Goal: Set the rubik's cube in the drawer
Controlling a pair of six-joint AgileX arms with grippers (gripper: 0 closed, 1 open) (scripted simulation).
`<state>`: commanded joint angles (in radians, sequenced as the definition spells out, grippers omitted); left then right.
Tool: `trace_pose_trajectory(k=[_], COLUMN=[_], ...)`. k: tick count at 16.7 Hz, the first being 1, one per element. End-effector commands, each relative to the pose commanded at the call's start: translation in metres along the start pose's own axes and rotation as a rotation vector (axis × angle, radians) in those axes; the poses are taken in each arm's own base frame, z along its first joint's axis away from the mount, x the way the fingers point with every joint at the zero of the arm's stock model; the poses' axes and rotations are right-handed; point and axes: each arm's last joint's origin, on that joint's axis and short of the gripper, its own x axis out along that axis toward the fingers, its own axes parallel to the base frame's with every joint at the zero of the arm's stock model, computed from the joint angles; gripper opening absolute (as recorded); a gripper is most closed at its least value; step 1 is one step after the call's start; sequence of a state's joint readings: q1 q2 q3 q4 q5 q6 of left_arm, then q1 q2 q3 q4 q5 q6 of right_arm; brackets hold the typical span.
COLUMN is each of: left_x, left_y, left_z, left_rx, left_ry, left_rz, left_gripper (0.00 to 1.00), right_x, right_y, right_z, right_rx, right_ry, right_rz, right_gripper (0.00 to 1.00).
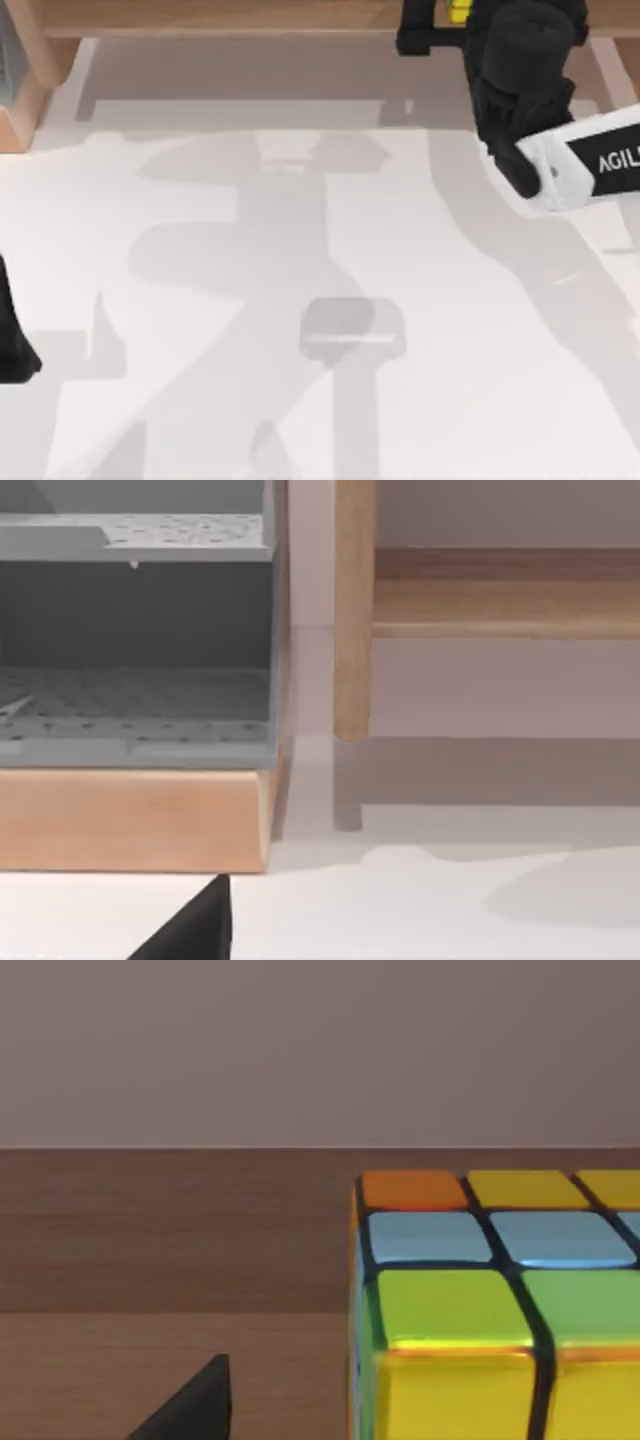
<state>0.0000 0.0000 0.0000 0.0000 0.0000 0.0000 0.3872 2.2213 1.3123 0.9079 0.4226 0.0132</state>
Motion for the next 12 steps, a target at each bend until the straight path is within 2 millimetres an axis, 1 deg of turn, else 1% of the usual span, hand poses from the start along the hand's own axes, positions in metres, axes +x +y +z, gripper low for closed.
trace_pose_trajectory(k=[2, 5, 12], left_x=[0.0, 0.0, 0.0], left_y=[0.0, 0.0, 0.0], left_z=[0.0, 0.0, 0.0], left_rx=[0.0, 0.0, 0.0], left_ry=[0.0, 0.0, 0.0], left_rz=[0.0, 0.0, 0.0], left_gripper=[1.0, 1.0, 1.0], right_x=[0.0027, 0.0027, 0.0027], right_y=[0.001, 0.001, 0.001], right_z=[-0.0037, -0.0037, -0.0037], right_rx=[-0.001, -0.001, -0.001], right_ry=[0.004, 0.004, 0.004], right_rz=[0.0, 0.0, 0.0], right_gripper=[1.0, 1.0, 0.47])
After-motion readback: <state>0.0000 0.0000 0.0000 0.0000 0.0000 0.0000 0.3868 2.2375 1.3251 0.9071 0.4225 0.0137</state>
